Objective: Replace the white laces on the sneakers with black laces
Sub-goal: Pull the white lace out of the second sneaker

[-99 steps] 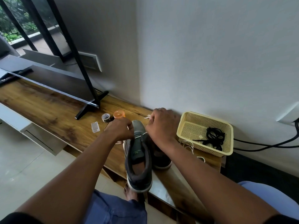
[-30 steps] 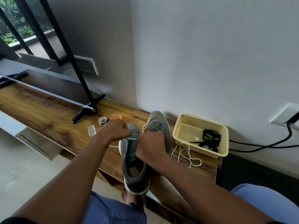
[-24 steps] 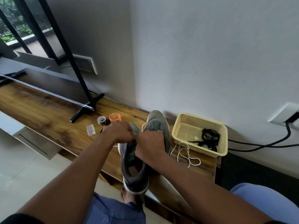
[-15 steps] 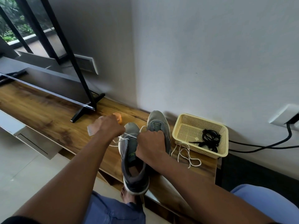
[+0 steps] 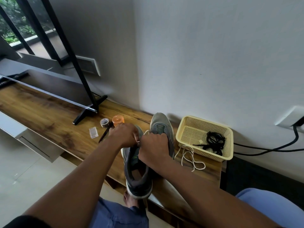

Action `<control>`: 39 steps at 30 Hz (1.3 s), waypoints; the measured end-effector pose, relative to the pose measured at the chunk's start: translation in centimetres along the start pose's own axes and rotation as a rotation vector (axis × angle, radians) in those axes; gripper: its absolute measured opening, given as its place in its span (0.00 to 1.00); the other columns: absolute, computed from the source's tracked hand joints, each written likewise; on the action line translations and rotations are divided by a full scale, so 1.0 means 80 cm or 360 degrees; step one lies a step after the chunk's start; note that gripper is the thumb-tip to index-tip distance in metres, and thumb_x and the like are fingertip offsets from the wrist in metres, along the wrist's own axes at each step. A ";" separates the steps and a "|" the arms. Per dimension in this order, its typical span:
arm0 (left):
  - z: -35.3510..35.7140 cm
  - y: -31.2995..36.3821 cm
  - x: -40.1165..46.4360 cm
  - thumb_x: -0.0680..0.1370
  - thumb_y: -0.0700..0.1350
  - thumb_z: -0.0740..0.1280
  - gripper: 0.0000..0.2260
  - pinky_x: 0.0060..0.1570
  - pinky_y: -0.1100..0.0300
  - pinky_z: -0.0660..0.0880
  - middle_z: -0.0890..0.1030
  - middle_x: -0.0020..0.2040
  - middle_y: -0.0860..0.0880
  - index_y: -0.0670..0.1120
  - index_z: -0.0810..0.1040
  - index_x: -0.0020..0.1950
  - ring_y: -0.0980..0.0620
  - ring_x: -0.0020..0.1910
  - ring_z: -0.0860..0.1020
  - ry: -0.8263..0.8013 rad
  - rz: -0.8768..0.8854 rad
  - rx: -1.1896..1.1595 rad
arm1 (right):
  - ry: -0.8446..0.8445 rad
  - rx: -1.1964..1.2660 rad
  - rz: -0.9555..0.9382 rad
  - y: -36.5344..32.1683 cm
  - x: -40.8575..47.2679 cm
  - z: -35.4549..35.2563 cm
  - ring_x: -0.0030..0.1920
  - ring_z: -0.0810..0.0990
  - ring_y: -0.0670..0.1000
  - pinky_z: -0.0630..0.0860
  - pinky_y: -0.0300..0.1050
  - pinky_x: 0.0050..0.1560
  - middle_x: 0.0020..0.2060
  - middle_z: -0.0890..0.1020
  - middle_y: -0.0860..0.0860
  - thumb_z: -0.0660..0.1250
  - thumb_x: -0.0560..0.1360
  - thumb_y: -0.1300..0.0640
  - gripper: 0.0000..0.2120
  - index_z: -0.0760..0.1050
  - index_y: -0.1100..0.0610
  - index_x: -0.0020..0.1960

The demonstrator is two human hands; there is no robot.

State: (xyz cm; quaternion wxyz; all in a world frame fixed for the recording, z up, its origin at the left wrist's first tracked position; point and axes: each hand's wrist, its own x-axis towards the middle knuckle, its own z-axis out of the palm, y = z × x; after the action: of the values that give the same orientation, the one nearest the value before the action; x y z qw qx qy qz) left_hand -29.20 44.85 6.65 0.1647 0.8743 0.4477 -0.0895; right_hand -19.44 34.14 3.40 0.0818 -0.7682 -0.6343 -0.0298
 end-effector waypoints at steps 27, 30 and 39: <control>0.012 -0.003 0.009 0.80 0.53 0.70 0.05 0.68 0.42 0.69 0.80 0.59 0.51 0.56 0.80 0.54 0.45 0.62 0.77 0.0034 -0.0141 0.0206 | -0.0005 -0.0010 0.0013 0.002 0.001 0.000 0.31 0.68 0.54 0.67 0.50 0.43 0.29 0.66 0.48 0.72 0.69 0.55 0.22 0.57 0.50 0.31; -0.001 -0.025 0.014 0.79 0.52 0.68 0.13 0.67 0.42 0.73 0.80 0.60 0.45 0.50 0.80 0.61 0.41 0.62 0.77 0.0010 -0.0460 0.0198 | -0.0038 -0.0039 0.0013 0.002 0.002 0.001 0.30 0.68 0.54 0.63 0.50 0.43 0.27 0.64 0.47 0.72 0.70 0.54 0.18 0.63 0.50 0.31; -0.002 -0.025 0.012 0.75 0.52 0.74 0.04 0.61 0.48 0.76 0.83 0.57 0.50 0.56 0.84 0.48 0.45 0.59 0.79 0.0144 -0.0240 -0.0096 | -0.0010 -0.0023 0.0049 0.000 0.003 0.001 0.29 0.68 0.54 0.64 0.50 0.42 0.25 0.61 0.46 0.72 0.68 0.56 0.23 0.56 0.50 0.30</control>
State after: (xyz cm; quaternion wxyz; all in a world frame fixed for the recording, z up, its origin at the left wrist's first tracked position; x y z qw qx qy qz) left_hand -30.29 46.69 6.09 0.1632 0.8359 0.5218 -0.0486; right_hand -19.41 34.35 3.34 0.0748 -0.7785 -0.6225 -0.0307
